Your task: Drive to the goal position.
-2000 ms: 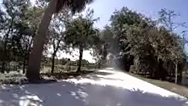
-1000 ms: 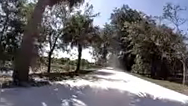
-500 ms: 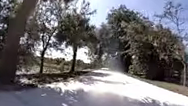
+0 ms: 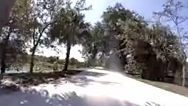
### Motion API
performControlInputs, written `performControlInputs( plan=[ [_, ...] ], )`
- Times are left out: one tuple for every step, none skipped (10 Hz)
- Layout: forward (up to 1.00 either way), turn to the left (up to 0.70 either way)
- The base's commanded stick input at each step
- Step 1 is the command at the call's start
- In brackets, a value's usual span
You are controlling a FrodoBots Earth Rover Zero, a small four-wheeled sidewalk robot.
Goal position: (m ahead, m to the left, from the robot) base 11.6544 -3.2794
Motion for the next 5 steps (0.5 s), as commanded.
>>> performControlInputs(
  plan=[
    [0.70, 0.00],
    [0.70, 0.00],
    [0.70, 0.00],
    [0.70, 0.00],
    [0.70, 0.00]
  ],
)
